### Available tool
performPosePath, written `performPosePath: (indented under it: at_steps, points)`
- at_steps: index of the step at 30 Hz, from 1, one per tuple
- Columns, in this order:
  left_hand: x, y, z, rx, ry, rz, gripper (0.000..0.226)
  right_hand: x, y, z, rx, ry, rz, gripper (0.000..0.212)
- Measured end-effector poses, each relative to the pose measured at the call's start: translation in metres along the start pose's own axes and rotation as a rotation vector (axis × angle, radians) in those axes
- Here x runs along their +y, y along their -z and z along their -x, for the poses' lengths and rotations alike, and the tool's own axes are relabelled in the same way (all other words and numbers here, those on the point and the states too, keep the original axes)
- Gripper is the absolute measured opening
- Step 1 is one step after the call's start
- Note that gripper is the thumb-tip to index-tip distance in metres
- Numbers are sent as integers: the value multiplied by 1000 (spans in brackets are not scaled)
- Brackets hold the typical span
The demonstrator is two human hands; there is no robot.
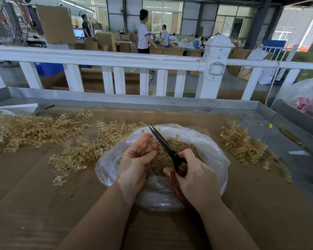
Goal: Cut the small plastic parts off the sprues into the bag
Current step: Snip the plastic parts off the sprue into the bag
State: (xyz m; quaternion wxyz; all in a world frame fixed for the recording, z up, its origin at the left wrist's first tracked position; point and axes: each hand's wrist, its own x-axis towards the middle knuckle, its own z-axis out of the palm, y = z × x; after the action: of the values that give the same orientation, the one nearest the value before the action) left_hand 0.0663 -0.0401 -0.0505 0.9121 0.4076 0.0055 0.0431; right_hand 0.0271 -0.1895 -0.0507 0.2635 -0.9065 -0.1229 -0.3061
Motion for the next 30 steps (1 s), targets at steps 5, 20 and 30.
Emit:
performPosePath:
  at_steps: [5,20,30]
  points:
    - [3,0,1,7,6,24,68,1,0,1,16,-2,-46,36]
    - [2,-1,3,120,-26,13,55,1,0,3,-65,9,2,40]
    - [-2,-2,2,43,-7,-154,45,0,0,3,-63,8,28,40]
